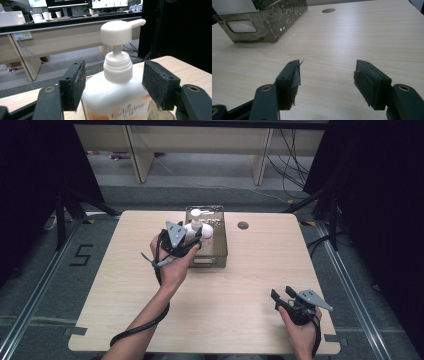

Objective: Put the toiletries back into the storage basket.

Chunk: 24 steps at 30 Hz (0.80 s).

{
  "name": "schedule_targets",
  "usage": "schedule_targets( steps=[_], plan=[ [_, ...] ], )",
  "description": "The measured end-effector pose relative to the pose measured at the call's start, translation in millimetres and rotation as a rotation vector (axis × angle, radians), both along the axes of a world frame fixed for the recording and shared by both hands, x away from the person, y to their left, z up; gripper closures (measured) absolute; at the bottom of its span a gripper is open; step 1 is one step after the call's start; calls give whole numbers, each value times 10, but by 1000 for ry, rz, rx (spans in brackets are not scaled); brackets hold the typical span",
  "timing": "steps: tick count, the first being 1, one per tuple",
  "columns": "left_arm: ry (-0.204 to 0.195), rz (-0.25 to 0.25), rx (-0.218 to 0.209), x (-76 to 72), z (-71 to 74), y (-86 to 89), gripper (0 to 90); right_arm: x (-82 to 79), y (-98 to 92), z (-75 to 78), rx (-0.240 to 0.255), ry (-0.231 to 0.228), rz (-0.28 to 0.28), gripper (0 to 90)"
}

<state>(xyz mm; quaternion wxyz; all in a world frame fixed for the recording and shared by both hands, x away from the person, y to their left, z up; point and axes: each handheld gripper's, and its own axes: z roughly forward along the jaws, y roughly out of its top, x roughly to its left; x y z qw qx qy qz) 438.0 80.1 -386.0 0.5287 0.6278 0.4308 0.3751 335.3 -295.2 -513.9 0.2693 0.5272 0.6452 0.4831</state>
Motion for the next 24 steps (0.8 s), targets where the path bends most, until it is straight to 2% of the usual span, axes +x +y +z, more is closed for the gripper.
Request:
schedule_targets(
  steps=[5,8,11,18,24],
  plan=[
    [4,-16,11,-116,-81,173,345,-1,-3,1,2,3,3,383],
    [11,-30,9,-166,-183,294,343,3,-4,-1,-2,1,4,383],
    [21,-29,32,-209,-289,392,343,1,-2,-1,-3,0,2,383],
    [46,-34,71,-281,-641,657,343,4,-3,-1,-2,-2,2,382],
    [75,-34,78,-342,-977,856,349,0,1,0,-1,-1,-2,382]
  ],
)
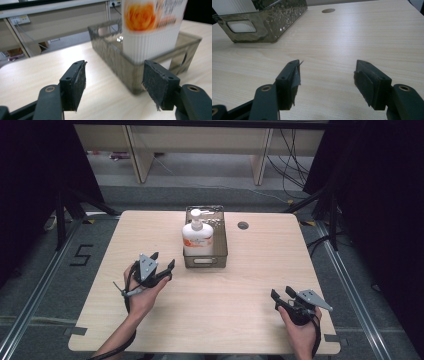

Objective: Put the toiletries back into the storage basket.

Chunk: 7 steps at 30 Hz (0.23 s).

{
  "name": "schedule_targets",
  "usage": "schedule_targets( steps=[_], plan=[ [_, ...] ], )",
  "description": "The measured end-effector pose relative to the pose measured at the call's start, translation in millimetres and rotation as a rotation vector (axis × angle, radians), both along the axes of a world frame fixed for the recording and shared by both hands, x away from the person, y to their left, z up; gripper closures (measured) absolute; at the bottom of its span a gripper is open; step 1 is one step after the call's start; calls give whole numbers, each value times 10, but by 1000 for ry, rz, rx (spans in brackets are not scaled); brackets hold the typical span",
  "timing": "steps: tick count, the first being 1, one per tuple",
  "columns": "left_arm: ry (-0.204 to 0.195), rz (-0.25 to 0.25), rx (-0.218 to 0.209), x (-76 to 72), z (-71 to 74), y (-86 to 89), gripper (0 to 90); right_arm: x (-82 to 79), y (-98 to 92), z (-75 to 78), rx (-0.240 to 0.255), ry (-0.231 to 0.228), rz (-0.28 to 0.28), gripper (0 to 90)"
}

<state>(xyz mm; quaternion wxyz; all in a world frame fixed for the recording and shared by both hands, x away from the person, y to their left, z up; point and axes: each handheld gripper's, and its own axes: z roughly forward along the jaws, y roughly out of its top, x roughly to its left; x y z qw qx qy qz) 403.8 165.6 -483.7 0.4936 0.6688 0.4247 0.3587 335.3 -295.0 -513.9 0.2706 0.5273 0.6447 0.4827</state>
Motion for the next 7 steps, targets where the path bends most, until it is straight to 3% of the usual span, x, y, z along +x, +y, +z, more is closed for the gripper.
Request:
schedule_targets(
  steps=[3,7],
  plan=[
    [6,2,-10,-70,-168,95,353,3,-7,-1,0,2,4,382],
    [17,12,-26,-141,-272,180,353,3,-8,-2,1,1,2,381]
  ],
)
